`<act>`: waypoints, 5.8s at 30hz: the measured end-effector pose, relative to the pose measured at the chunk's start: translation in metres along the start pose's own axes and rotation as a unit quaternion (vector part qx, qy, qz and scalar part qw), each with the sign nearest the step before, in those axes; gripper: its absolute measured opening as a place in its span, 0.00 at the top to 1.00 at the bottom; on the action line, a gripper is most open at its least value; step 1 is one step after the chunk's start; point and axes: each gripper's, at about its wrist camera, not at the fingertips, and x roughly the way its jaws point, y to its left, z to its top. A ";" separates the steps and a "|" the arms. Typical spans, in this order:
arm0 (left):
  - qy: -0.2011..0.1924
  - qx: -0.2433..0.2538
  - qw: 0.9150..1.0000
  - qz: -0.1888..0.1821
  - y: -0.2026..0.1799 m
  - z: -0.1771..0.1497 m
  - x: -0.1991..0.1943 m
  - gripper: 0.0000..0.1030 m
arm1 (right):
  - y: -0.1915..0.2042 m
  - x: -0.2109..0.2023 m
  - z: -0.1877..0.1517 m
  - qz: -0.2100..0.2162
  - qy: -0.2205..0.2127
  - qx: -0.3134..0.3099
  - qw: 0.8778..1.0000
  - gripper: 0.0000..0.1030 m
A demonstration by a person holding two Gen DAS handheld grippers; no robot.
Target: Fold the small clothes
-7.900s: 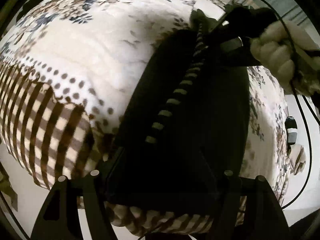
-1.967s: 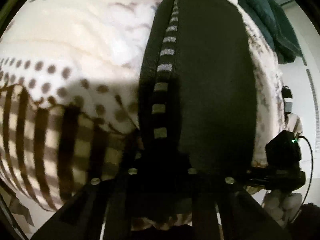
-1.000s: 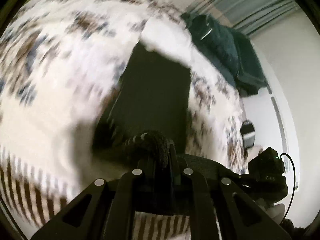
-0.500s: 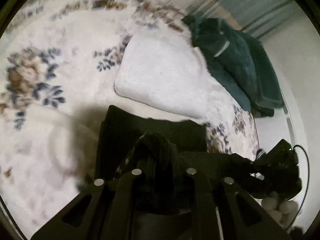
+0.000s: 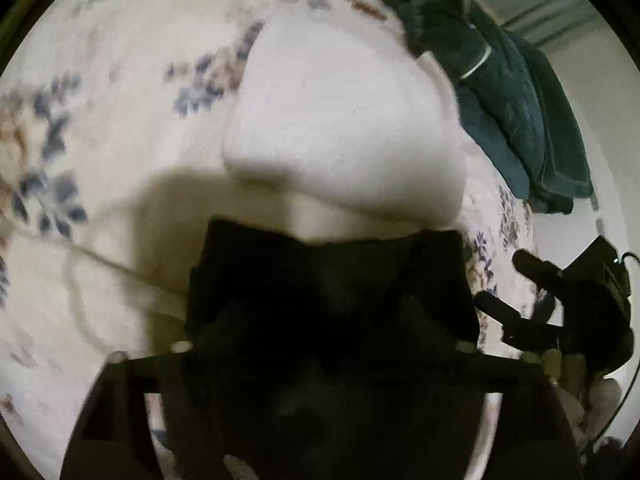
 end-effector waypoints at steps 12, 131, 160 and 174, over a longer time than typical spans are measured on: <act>-0.061 -0.039 0.995 0.072 0.046 -0.052 -0.060 0.03 | -0.029 -0.045 -0.041 -0.146 0.010 -0.105 0.984 0.24; -0.039 -0.150 0.981 0.116 0.065 -0.133 -0.067 0.32 | -0.261 -0.116 -0.115 -0.078 0.190 0.042 0.978 0.75; 0.015 -0.150 0.987 -0.052 0.075 -0.151 -0.011 0.18 | -0.261 -0.024 -0.114 0.108 0.296 -0.003 0.949 0.33; -0.051 -0.122 0.988 -0.083 0.042 -0.131 -0.022 0.82 | -0.213 -0.003 -0.139 0.094 0.252 -0.015 0.963 0.78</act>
